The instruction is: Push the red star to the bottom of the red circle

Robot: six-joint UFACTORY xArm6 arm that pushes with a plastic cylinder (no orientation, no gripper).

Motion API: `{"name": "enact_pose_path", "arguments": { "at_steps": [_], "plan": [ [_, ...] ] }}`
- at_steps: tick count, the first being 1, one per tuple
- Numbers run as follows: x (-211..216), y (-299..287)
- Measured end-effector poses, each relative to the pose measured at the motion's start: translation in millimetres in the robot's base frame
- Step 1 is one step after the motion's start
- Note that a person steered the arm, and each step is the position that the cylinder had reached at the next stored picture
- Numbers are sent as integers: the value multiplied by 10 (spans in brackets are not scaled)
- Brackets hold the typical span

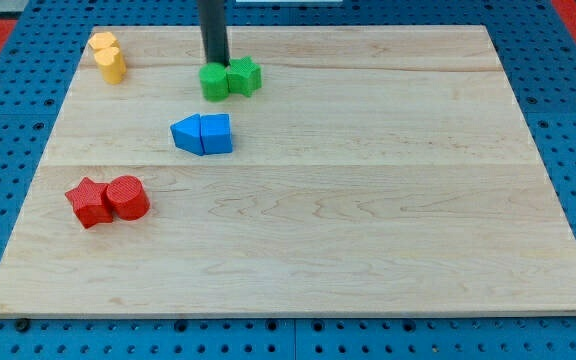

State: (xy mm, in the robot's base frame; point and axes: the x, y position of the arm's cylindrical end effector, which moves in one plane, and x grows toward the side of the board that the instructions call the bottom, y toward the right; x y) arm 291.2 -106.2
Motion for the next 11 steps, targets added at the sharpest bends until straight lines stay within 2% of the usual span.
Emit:
{"name": "enact_pose_path", "arguments": {
  "at_steps": [2, 4, 5, 6, 8, 10, 11],
  "plan": [
    [263, -823],
    [1646, -1036],
    [1970, -1219],
    [2109, -1289],
    [2633, -1893],
    [2541, -942],
    [2454, -881]
  ]
}}
